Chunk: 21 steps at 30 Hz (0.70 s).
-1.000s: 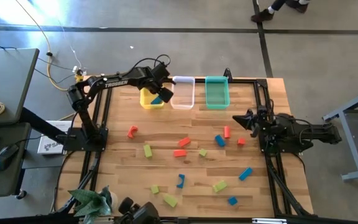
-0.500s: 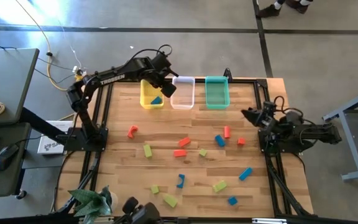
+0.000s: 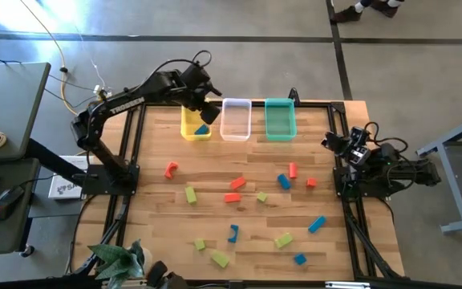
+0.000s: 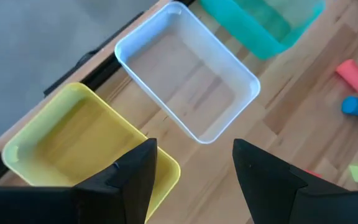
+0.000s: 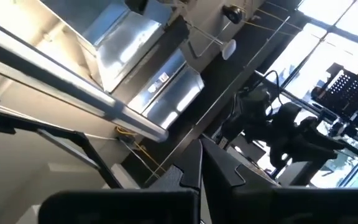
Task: Sort & place blocks by color
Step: Put the green block into the blue bin
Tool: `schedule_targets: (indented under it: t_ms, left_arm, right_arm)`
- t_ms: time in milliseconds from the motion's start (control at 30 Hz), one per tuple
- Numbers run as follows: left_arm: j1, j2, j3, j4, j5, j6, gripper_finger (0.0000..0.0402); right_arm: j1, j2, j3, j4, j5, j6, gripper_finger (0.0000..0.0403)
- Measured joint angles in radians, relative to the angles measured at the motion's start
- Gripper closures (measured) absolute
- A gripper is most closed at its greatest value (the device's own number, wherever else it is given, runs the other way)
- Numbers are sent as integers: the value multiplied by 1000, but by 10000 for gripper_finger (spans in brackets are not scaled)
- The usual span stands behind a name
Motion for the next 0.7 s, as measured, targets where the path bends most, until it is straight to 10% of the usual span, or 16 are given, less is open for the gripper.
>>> schedule_targets:
  t_ms: [333, 700]
  left_arm:
    - [0, -113, 0, -92, 0, 29, 200]
    - [0, -191, 0, -156, 3, 2, 200]
  right_arm:
    - [0, 106, 209, -176, -37, -194, 355]
    - [0, 367, 497, -762, -136, -82, 287]
